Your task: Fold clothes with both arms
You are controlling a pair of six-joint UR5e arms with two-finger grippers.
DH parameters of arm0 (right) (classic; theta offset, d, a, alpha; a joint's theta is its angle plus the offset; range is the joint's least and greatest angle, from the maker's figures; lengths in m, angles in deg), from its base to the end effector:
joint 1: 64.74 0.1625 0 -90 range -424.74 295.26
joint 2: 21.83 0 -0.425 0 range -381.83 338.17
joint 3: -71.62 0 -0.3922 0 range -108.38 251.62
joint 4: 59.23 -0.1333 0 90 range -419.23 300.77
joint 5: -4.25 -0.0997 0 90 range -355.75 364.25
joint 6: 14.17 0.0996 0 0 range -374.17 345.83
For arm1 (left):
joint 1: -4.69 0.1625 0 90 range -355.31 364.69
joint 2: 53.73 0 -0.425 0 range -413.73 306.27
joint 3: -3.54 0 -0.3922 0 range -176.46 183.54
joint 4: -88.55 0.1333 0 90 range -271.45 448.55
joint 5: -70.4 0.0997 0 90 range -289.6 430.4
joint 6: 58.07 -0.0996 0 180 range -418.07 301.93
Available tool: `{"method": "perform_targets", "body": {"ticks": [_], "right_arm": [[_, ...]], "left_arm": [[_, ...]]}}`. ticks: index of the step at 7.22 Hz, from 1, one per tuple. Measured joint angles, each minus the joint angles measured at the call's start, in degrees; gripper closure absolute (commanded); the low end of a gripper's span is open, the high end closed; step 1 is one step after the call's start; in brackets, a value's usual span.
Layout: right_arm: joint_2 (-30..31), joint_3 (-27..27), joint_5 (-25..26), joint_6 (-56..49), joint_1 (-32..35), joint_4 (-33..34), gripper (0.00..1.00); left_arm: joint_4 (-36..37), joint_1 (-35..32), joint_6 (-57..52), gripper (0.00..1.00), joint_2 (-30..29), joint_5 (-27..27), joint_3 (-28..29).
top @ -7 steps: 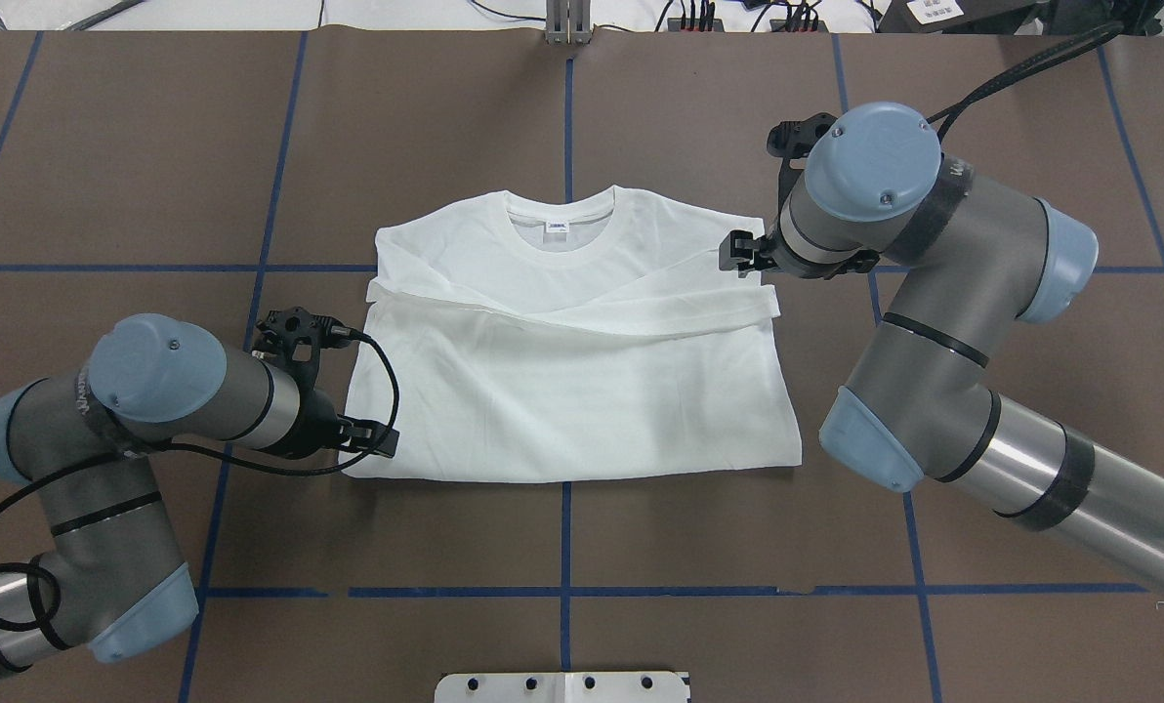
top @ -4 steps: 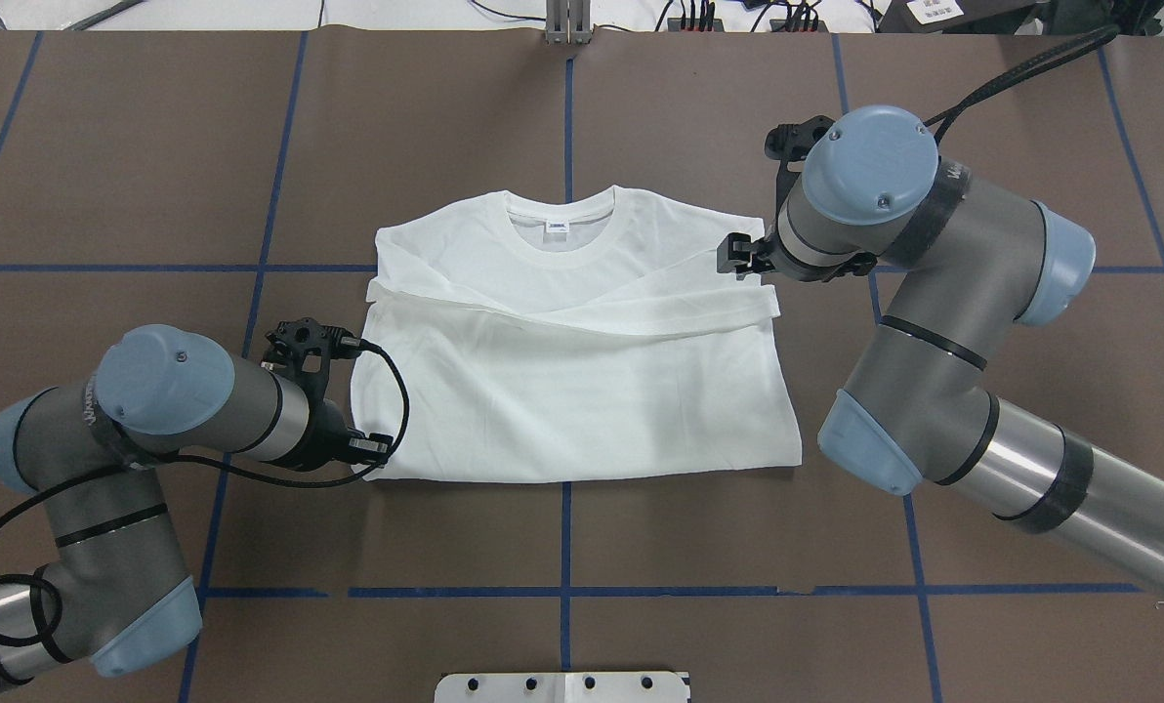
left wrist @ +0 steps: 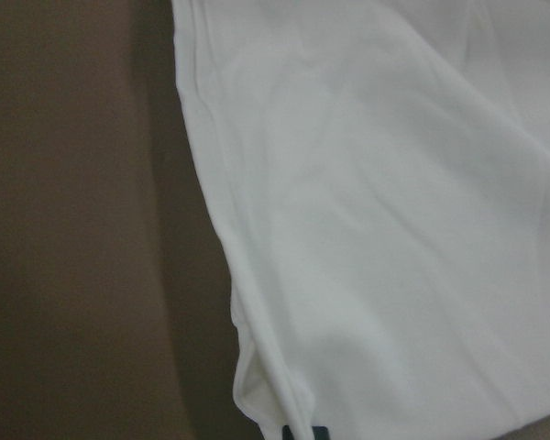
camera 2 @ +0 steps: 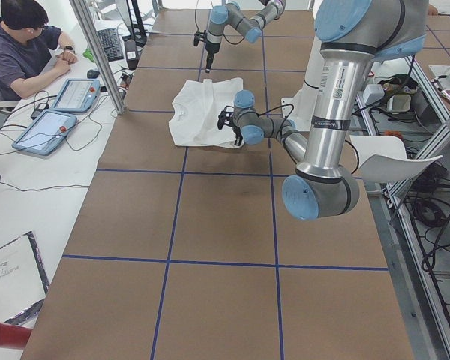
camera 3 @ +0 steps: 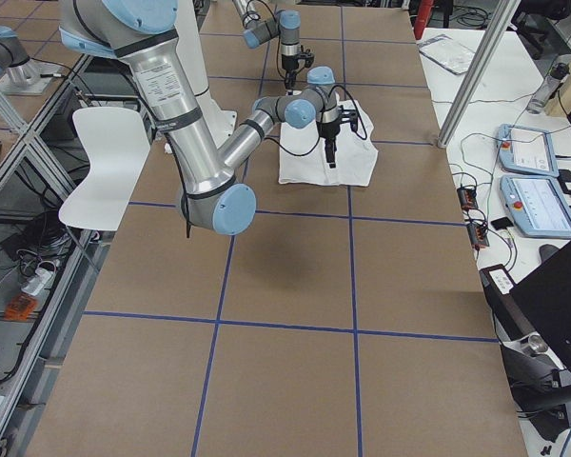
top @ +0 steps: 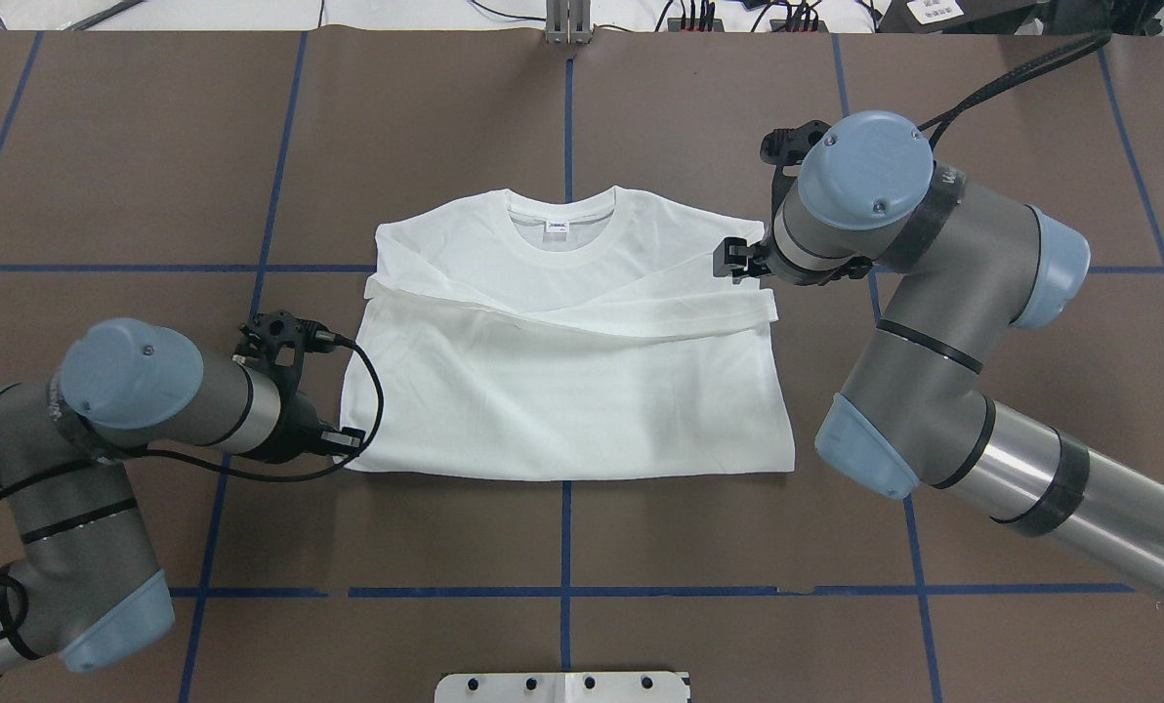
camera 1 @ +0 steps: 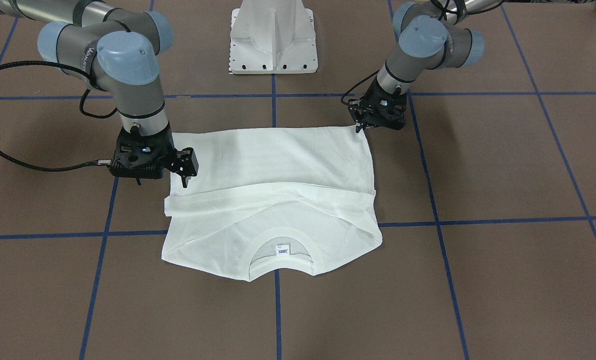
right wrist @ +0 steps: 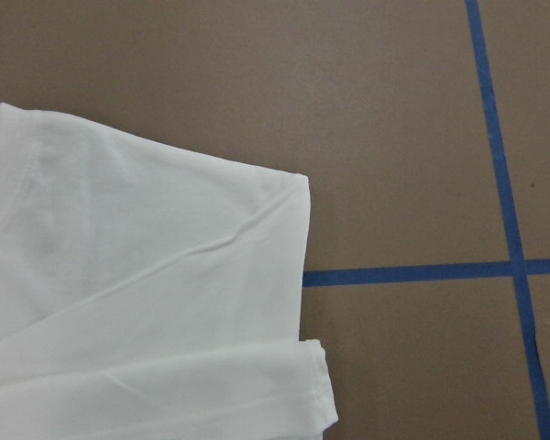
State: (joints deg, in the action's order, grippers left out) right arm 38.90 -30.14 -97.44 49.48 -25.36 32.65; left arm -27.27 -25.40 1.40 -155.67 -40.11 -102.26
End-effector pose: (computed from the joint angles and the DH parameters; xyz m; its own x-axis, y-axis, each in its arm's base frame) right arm -0.4249 -0.4951 0.2885 0.7690 0.0689 0.6355 -0.2021 0.9694 0.1394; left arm 0.4433 -0.3706 0.3710 0.5573 0.2269 -0.7987 -0.0667 0.9710 0.2294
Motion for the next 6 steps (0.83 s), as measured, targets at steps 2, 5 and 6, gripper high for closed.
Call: {"method": "perform_targets", "body": {"ticks": [2, 5, 6], "right_arm": [[-0.28, -0.08, 0.0, 0.14, -0.22, -0.1, 0.0], [-0.67, -0.19, 0.0, 0.18, -0.46, -0.13, 0.0], [-0.77, -0.22, 0.0, 0.34, -0.5, -0.17, 0.0]], "left_arm": [[4.65, -7.77, -11.56, 1.0, 0.29, 0.28, 1.4], [6.8, -18.02, -23.94, 1.0, -9.76, 2.42, 15.87], [6.44, -20.33, -25.02, 1.0, -16.01, 3.05, 23.64]]}}
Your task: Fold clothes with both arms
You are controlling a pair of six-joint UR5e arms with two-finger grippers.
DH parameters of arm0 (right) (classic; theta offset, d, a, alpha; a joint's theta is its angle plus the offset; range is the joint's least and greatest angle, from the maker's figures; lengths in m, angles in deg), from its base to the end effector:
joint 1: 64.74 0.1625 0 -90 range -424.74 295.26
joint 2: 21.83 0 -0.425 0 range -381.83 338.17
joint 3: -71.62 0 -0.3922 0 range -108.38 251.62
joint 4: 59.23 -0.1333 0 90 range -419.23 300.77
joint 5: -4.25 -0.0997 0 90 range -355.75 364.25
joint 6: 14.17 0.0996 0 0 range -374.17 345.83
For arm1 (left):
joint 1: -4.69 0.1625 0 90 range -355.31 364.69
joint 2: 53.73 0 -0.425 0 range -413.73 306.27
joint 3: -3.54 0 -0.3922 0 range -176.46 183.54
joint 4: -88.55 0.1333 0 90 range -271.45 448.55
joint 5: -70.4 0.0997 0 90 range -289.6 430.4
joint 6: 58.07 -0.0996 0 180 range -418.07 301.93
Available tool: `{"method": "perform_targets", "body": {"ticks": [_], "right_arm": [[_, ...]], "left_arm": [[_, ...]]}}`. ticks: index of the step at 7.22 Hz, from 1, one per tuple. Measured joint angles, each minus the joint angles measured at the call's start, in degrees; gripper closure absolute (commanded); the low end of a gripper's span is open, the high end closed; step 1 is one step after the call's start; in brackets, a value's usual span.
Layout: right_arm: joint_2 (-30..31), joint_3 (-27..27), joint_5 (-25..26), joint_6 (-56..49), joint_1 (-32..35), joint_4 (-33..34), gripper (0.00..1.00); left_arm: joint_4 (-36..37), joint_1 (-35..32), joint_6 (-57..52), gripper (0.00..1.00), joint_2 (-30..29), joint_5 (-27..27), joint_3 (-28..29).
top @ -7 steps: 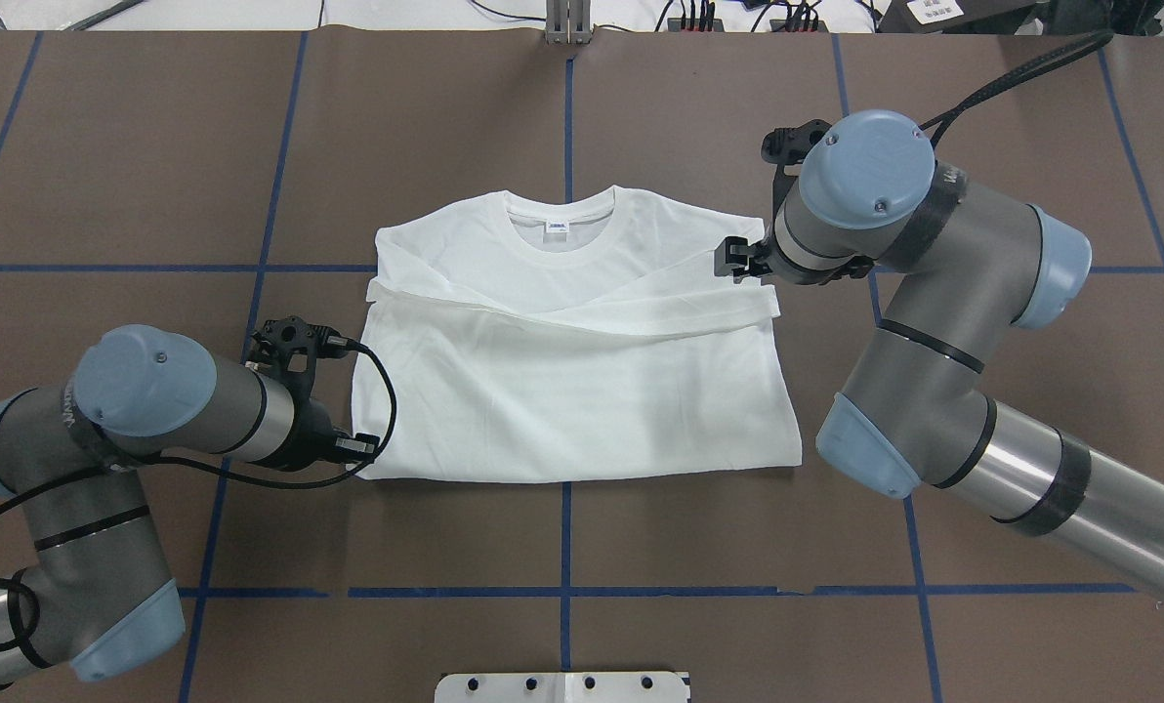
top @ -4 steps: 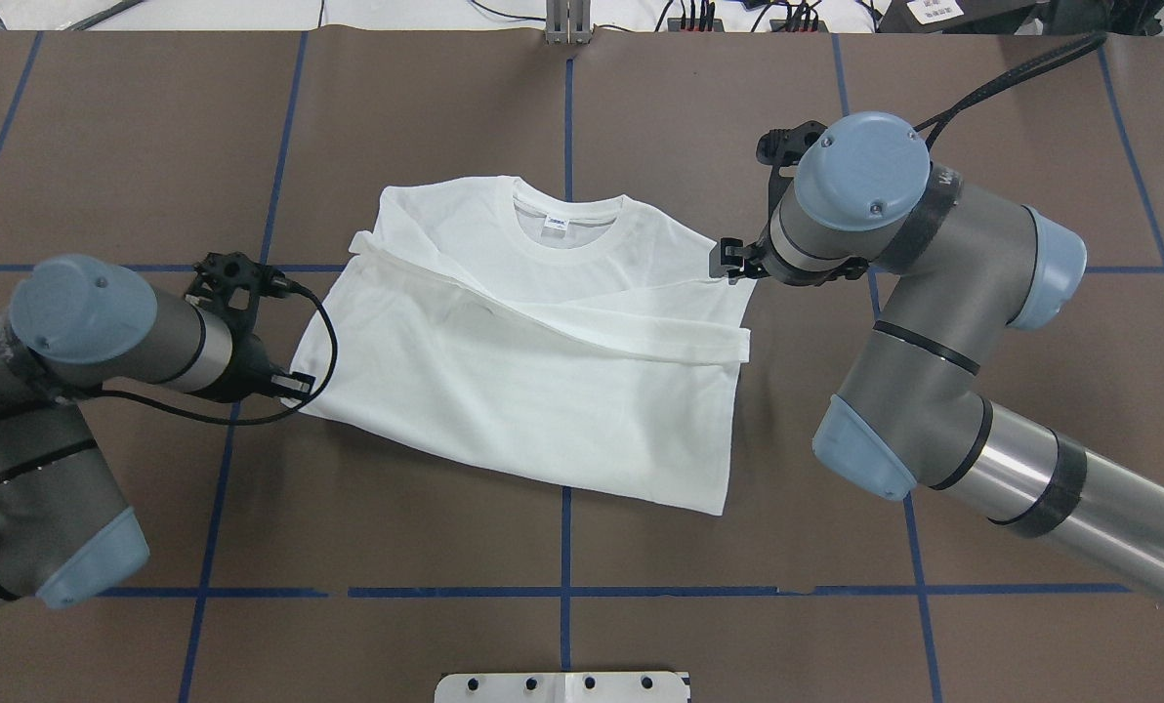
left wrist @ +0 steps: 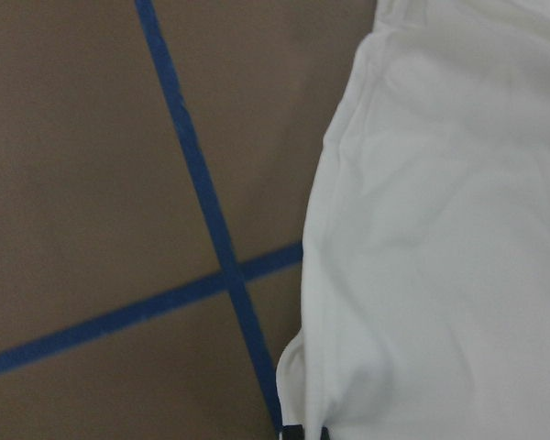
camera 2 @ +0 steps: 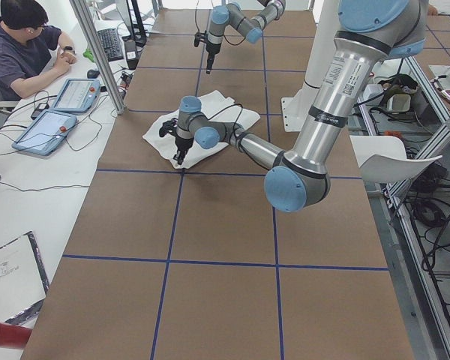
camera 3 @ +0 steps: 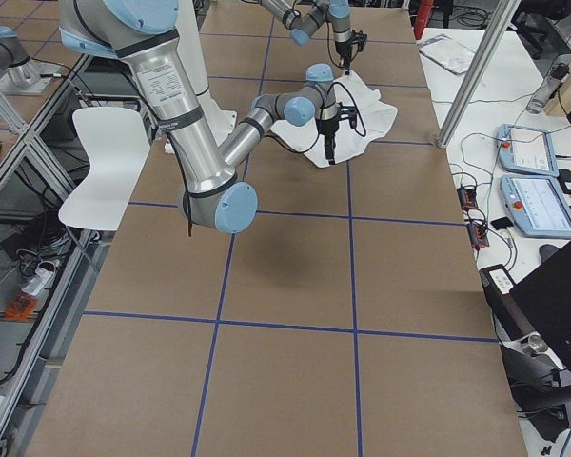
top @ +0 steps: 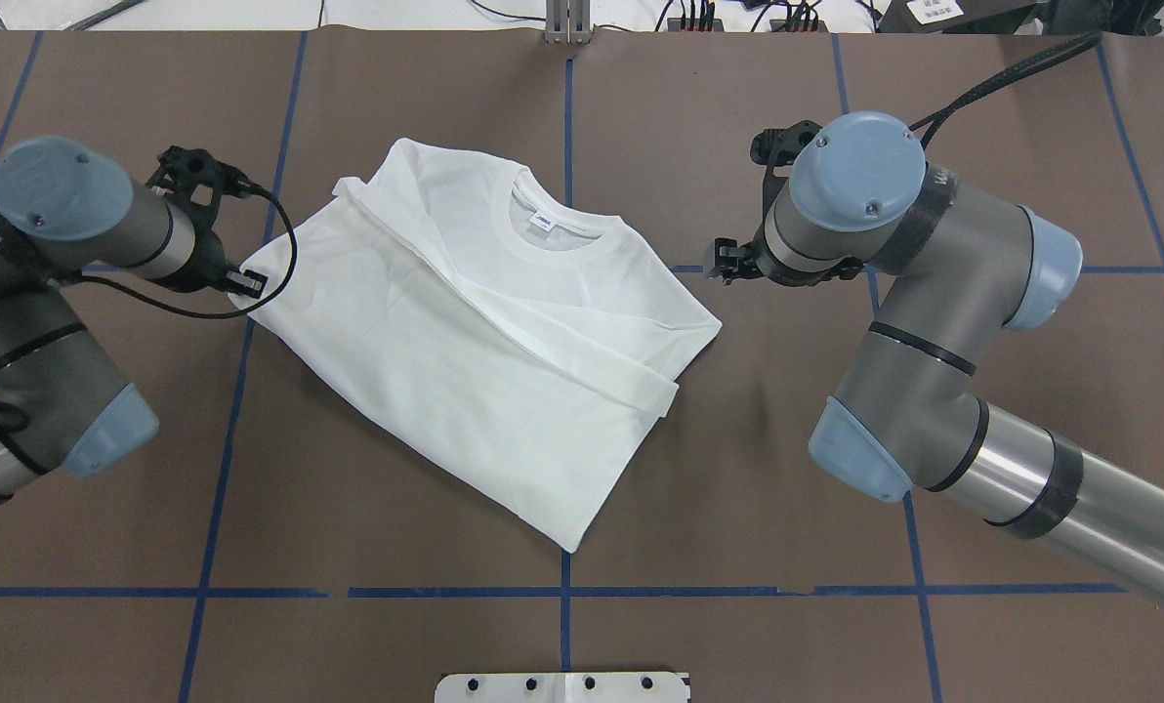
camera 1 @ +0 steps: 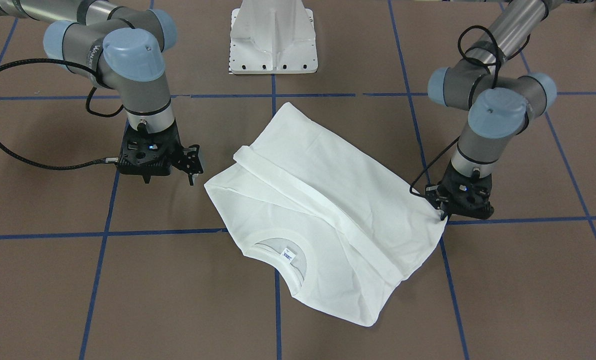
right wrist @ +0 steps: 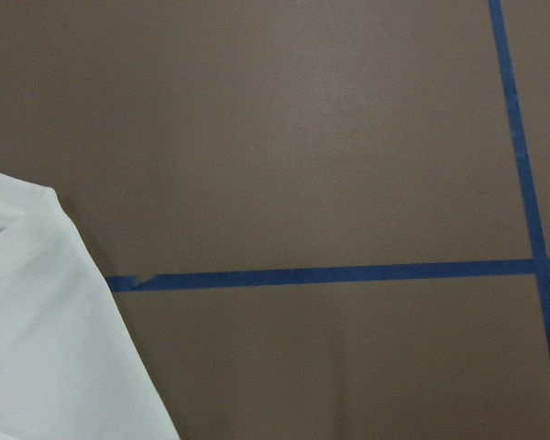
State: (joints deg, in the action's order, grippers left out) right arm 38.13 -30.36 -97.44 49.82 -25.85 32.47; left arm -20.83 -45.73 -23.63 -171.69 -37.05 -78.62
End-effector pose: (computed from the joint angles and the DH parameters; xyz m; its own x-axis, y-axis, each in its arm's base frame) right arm -0.4297 -0.4919 0.2777 0.7582 0.0599 0.6493 -0.2006 0.9689 0.1449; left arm 0.3694 -0.6092 0.4129 0.7842 0.2862 -0.5506 -0.0584 0.9174 0.3937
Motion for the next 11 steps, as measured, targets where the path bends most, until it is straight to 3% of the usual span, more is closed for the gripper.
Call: {"method": "perform_targets", "body": {"ticks": [1, 2, 3, 5, 6, 8, 11], "right_arm": [[-0.1, -0.07, -0.02, 0.54, -0.09, -0.04, 0.0], [-0.18, -0.18, -0.04, 1.22, -0.2, -0.09, 0.0], [-0.55, -0.23, -0.02, 1.89, -0.38, -0.11, 0.0], [-3.08, 1.05, 0.12, 4.74, -1.47, -0.12, 0.0], [-6.11, 3.92, 0.37, 7.63, -2.35, -0.32, 0.01], [-10.52, 11.47, 1.34, 17.55, -4.98, -7.36, 0.04], [-8.54, 13.51, 4.28, 30.16, -8.48, -10.16, 0.13]], "left_arm": [[-1.22, -1.55, -0.53, 1.0, -6.64, 0.46, 8.94], [-2.97, -2.42, -0.92, 0.67, -11.91, 0.91, 16.47], [-4.0, -2.89, -1.14, 0.01, -14.7, 1.05, 20.29], [-4.72, -3.61, -2.1, 0.0, -13.71, -1.09, 18.26], [-4.73, -4.02, -2.38, 0.0, -11.43, -4.61, 15.0], [-4.65, -4.62, -2.34, 0.0, -5.7, -8.39, 6.65], [-4.46, -4.68, -1.1, 0.0, -3.44, -9.08, 3.13]]}}
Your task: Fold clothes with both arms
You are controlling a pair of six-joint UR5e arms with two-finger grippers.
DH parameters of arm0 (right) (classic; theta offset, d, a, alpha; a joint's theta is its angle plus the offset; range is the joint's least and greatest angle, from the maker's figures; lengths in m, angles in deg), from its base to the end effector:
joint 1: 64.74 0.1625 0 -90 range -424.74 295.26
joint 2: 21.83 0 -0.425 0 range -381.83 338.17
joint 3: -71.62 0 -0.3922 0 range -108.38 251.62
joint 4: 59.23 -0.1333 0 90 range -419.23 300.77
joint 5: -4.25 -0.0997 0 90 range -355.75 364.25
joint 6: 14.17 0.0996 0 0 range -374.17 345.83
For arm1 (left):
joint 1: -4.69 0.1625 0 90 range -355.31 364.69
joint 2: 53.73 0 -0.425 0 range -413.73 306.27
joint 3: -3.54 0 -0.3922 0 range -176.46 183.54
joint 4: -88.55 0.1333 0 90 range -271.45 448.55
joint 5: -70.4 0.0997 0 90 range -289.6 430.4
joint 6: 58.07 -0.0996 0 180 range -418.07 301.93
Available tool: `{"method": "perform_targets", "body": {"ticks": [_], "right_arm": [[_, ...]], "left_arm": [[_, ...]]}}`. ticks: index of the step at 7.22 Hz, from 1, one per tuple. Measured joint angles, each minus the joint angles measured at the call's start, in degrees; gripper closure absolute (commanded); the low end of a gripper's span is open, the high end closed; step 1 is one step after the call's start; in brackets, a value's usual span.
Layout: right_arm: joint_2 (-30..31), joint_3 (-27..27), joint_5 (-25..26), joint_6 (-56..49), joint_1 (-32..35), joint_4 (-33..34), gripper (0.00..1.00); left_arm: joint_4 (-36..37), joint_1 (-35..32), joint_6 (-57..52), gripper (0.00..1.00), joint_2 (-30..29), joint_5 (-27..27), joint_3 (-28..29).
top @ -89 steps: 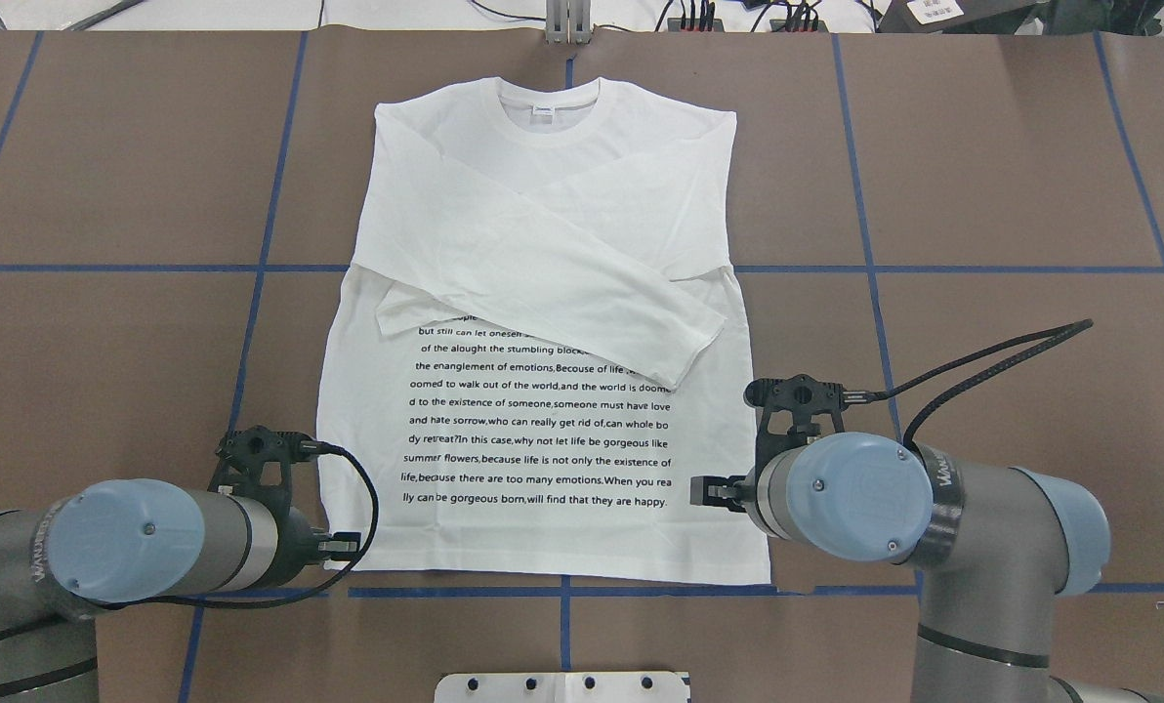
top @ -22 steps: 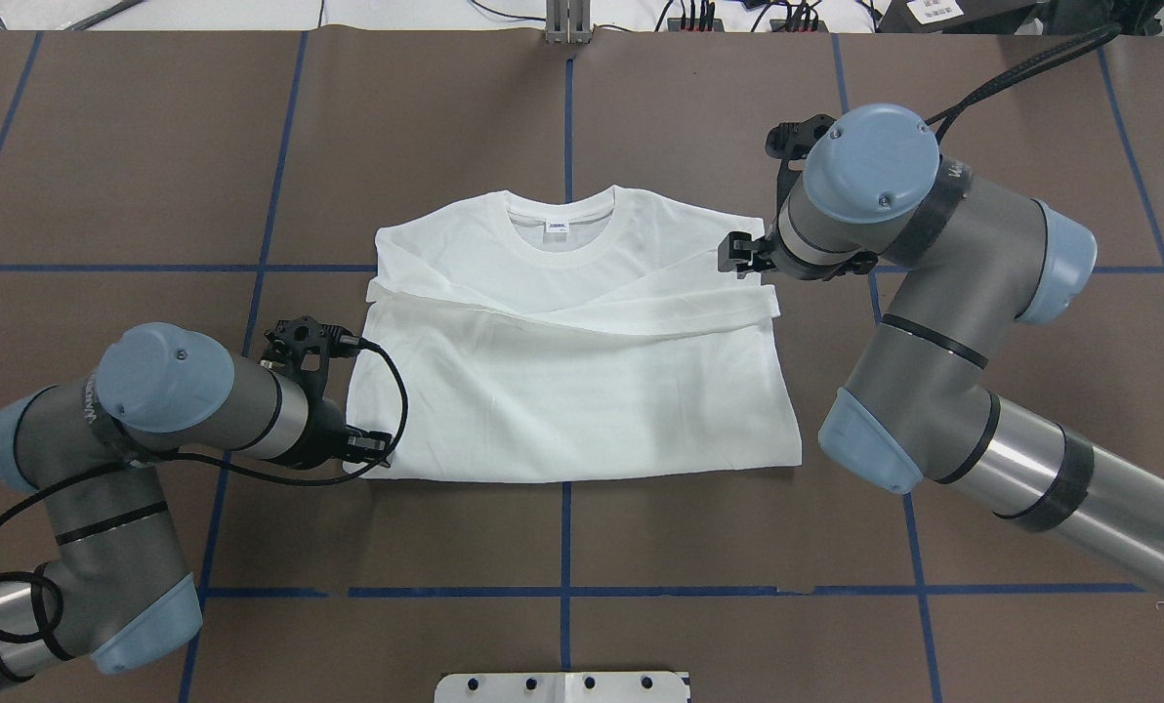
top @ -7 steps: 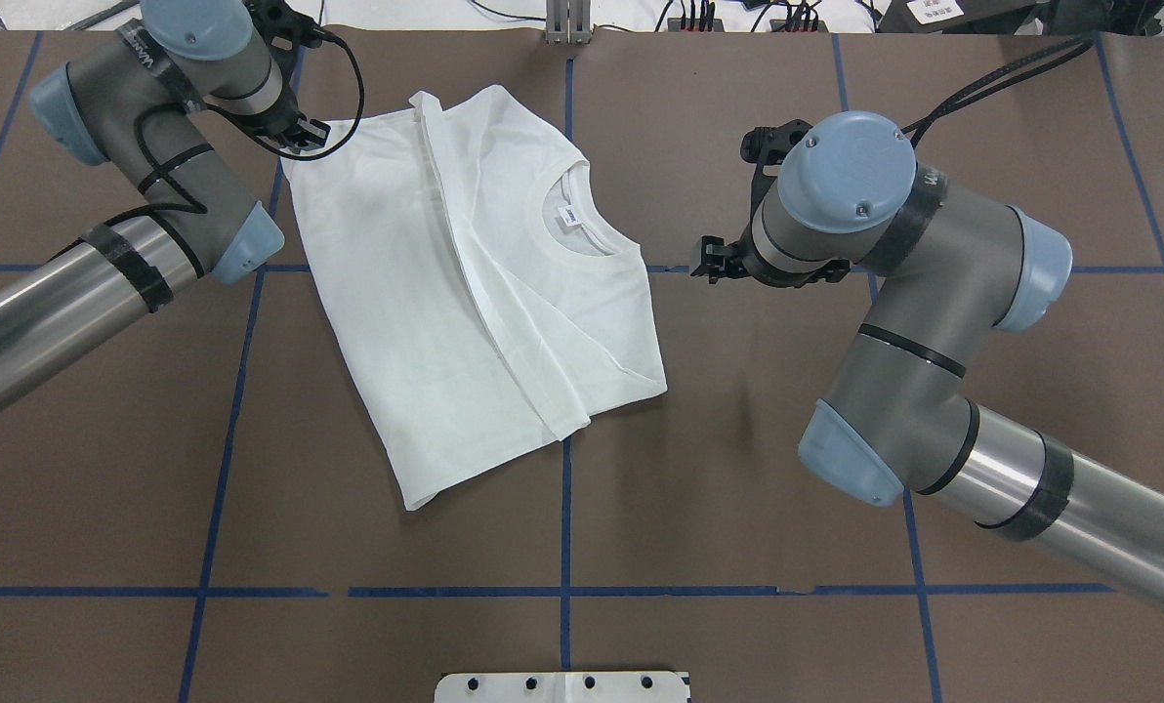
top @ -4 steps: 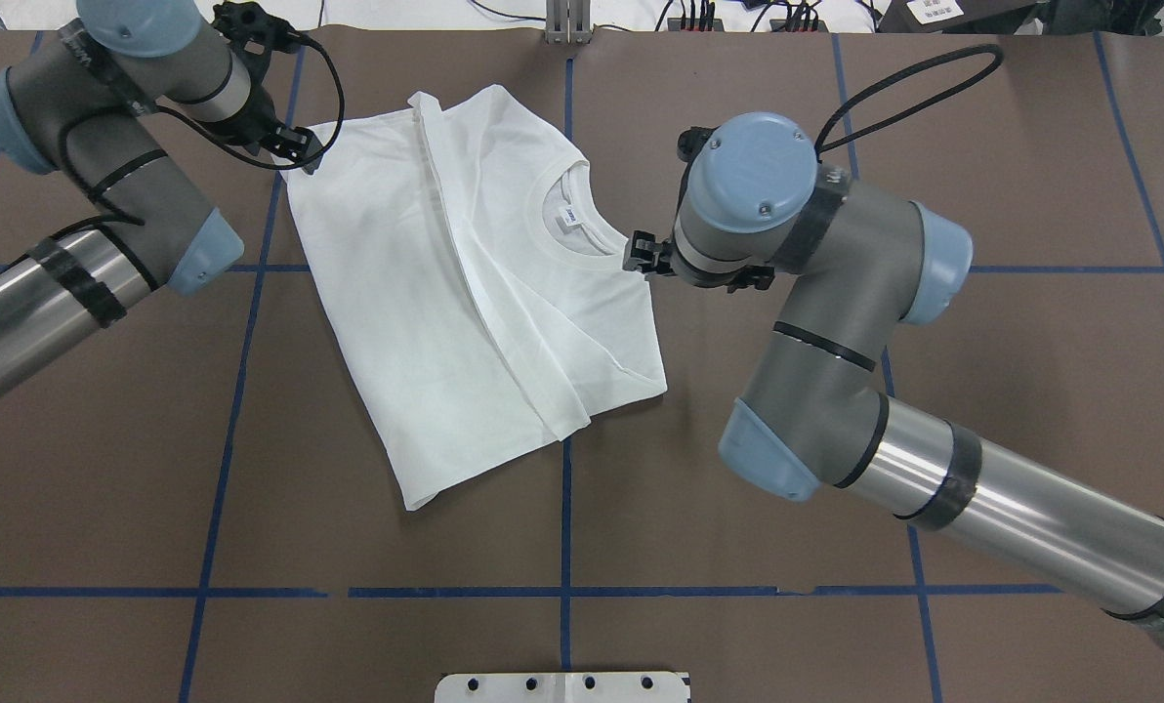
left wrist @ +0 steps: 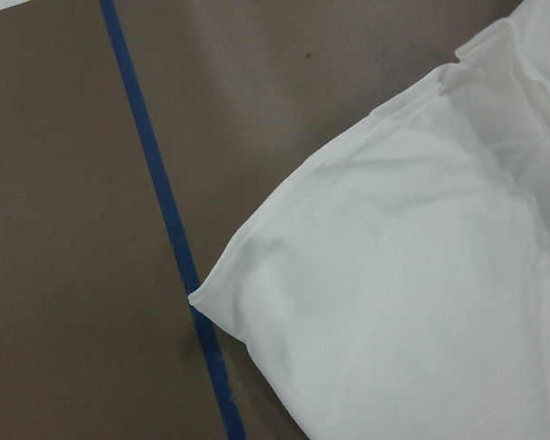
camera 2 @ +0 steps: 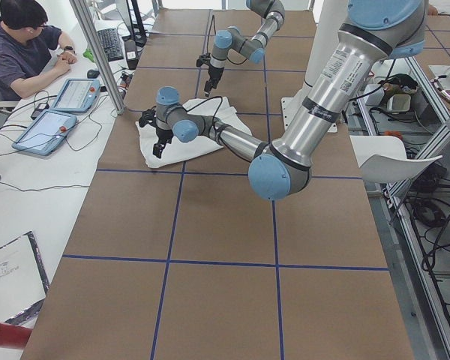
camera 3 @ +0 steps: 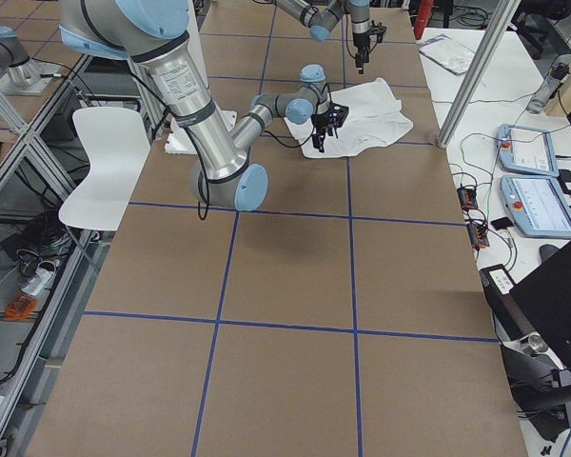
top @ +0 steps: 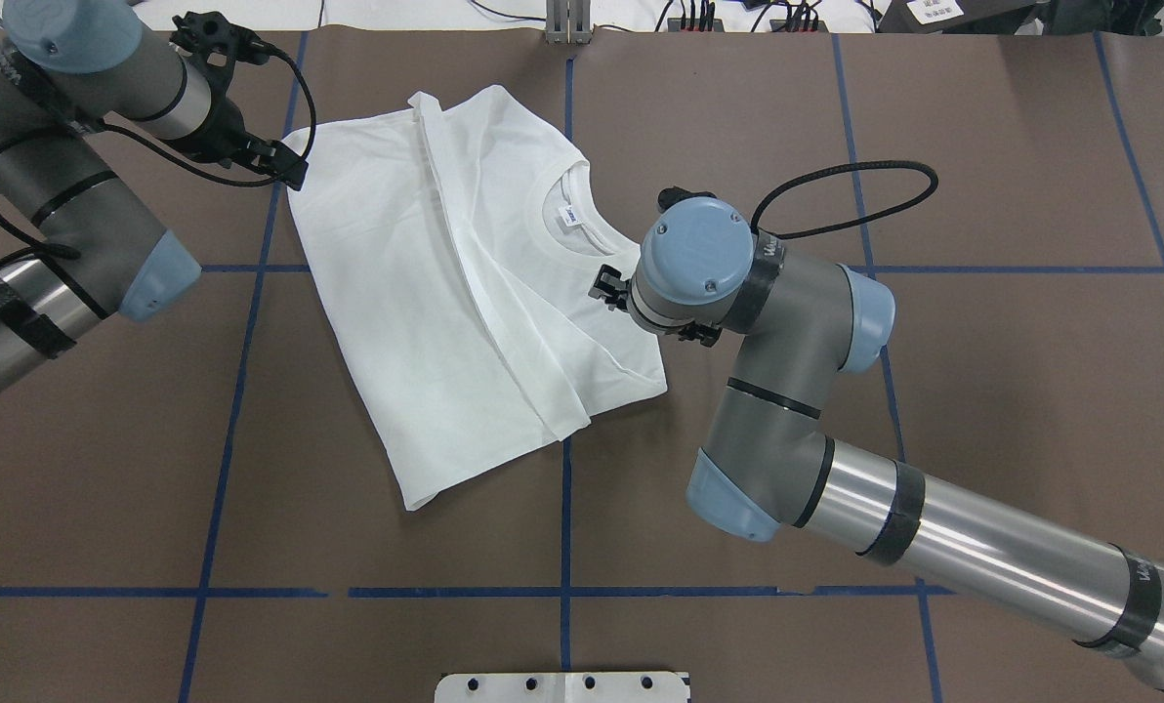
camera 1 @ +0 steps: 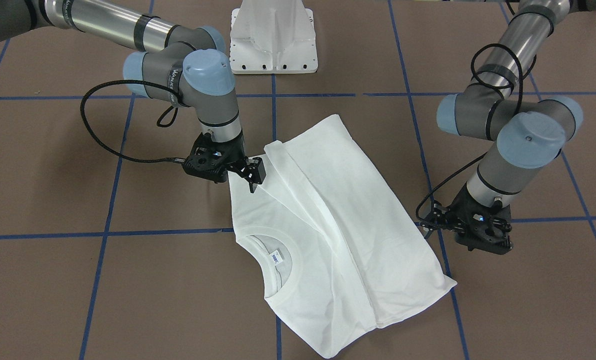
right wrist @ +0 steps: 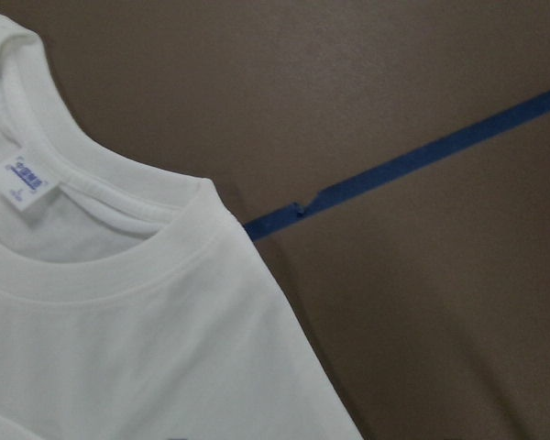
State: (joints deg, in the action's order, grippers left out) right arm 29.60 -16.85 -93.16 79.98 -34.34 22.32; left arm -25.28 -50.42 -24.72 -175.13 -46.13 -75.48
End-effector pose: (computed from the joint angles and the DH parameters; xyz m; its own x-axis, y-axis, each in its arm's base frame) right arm -0.5586 -0.4674 0.2567 0.5725 0.4191 0.7047 -0.4651 0.8738 -0.1418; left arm 0.3405 -0.6435 0.3827 0.6894 0.3180 -0.6509 -0.0368 0.9127 0.4070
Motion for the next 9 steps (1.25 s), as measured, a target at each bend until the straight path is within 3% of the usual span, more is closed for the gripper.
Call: {"method": "perform_targets", "body": {"ticks": [1, 6, 7, 8, 9], "right_arm": [[0.44, -0.46, 0.78, 2.71, -1.08, 1.65, 0.18], [1.89, -2.81, 1.58, 10.3, -4.73, 5.26, 0.22], [2.02, -2.83, 1.6, 10.46, -4.97, 5.28, 0.32], [2.04, -2.85, 1.63, 10.63, -5.09, 5.27, 0.51], [2.03, -2.85, 1.66, 10.84, -5.17, 5.23, 0.84]], "left_arm": [[-0.01, 0.01, 0.37, 0.0, 0.06, -0.01, -0.13], [-0.51, 0.33, 1.79, 0.0, 0.36, 0.07, -0.18], [-0.51, 0.34, 1.8, 0.0, 0.36, 0.08, -0.21], [-0.54, 0.35, 1.87, 0.0, 0.36, 0.08, -0.24], [-0.57, 0.35, 2.0, 0.0, 0.37, 0.08, -0.24]]}}
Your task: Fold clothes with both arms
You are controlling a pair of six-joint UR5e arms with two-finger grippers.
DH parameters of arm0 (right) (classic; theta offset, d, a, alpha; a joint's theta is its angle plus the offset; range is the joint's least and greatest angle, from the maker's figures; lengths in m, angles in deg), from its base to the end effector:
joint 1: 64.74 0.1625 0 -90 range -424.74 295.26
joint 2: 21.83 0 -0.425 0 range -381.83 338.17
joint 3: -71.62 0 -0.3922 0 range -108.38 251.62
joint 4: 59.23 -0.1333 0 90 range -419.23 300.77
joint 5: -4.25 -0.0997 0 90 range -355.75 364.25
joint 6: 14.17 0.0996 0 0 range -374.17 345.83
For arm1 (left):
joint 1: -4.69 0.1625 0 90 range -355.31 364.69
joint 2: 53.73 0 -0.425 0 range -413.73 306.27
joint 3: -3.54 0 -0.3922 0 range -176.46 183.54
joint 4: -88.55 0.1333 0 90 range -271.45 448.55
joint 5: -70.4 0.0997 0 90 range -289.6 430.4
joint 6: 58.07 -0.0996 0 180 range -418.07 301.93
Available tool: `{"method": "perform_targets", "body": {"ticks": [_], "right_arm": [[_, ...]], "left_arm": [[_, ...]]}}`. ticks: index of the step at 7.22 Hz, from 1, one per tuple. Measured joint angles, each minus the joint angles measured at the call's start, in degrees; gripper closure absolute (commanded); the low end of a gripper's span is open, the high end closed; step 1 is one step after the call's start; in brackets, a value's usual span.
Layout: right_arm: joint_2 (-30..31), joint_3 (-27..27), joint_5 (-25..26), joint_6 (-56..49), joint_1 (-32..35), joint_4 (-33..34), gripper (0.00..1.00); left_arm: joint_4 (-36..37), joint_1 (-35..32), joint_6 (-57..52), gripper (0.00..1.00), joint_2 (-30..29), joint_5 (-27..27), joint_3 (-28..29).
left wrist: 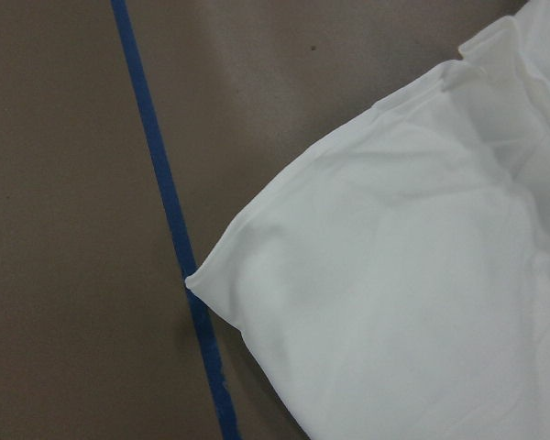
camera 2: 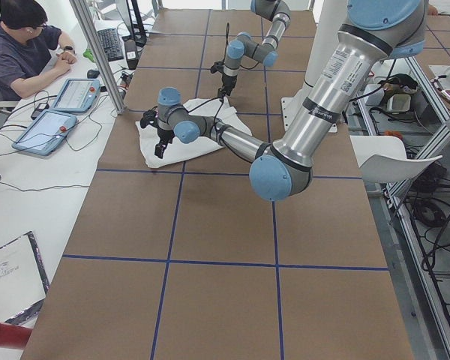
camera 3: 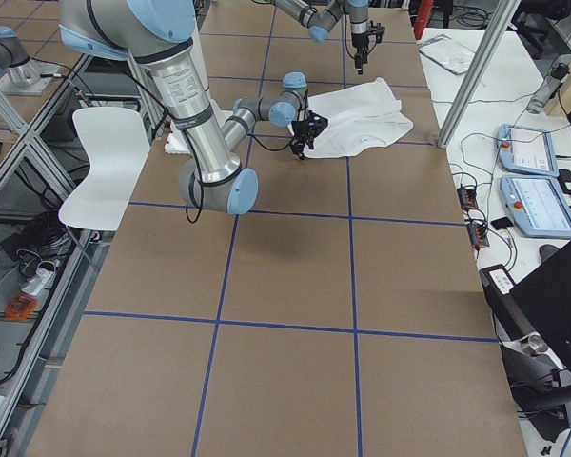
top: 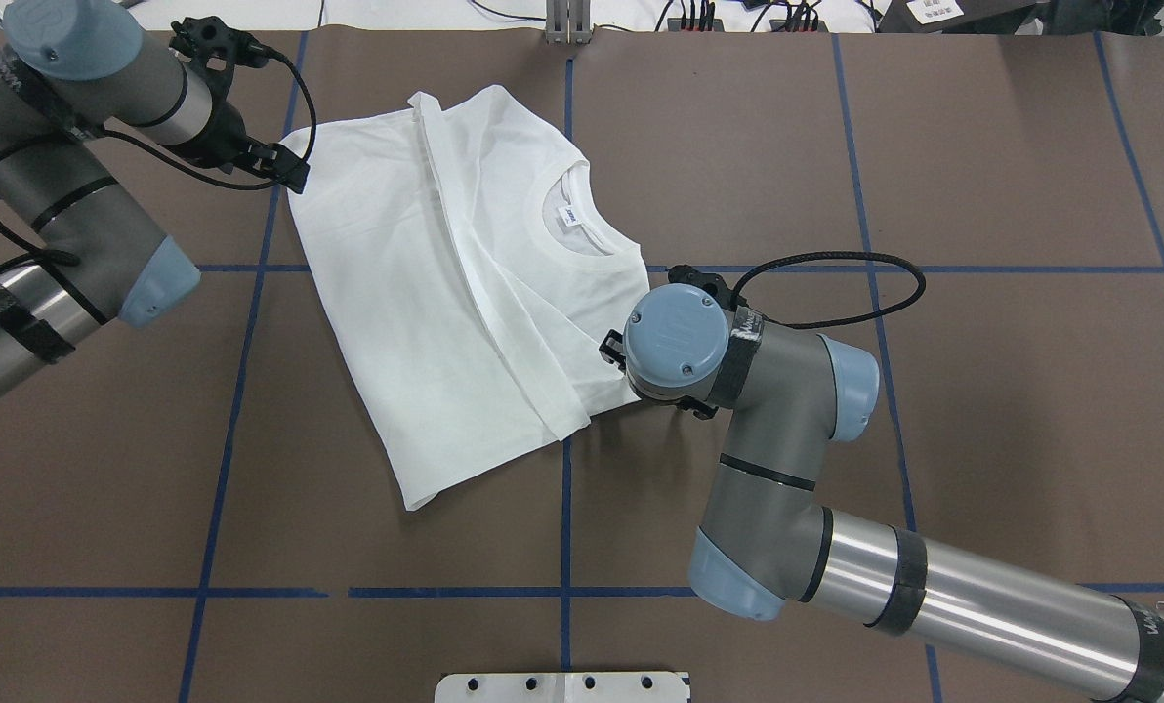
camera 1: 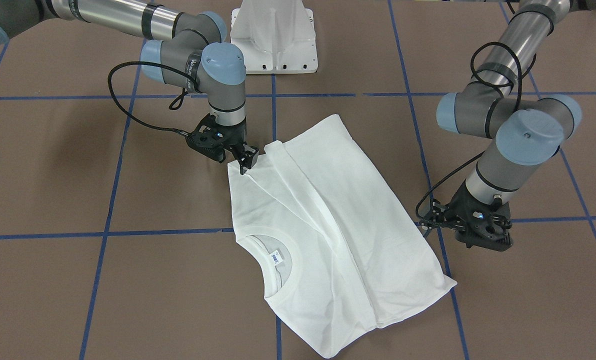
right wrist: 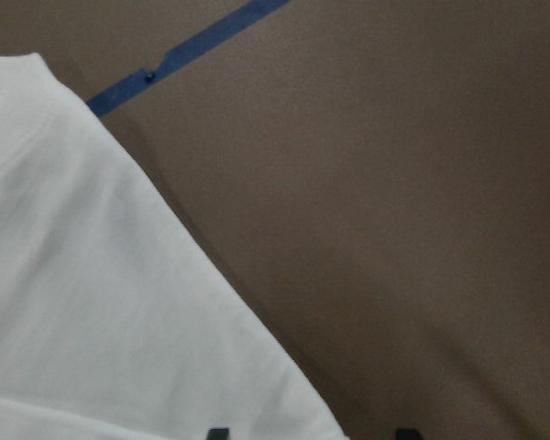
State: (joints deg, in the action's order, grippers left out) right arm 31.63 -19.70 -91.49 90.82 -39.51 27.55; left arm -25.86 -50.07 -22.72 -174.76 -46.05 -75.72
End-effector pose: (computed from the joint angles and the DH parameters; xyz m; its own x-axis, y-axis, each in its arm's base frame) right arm -0.5833 -0.4112 0.2724 0.5644 0.5504 0.6153 -0.5286 0.8134 -0.2428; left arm 0.3431 -0.6398 0.3839 0.6863 0.2942 -0.6652 -0.0160 0.9204 0.3905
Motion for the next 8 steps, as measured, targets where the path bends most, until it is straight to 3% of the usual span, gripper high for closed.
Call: {"method": "perform_targets", "body": {"ticks": [1, 4, 6, 8], "right_arm": [[0.0, -0.06, 0.02, 0.32, -0.04, -0.04, 1.0], [0.22, -0.93, 0.03, 1.68, -0.09, 0.04, 1.0], [2.82, -6.62, 0.18, 1.95, -1.54, 2.56, 1.0], [6.24, -13.13, 3.45, 3.42, -6.84, 4.9, 1.0]], "left_arm": [[-0.02, 0.0, 0.09, 0.0, 0.0, 0.05, 0.0], [-0.01, 0.03, 0.36, 0.0, 0.0, 0.17, -0.01], [-0.03, 0.11, 0.71, 0.0, 0.0, 0.17, -0.01], [-0.03, 0.16, 1.01, 0.0, 0.0, 0.17, -0.01]]}}
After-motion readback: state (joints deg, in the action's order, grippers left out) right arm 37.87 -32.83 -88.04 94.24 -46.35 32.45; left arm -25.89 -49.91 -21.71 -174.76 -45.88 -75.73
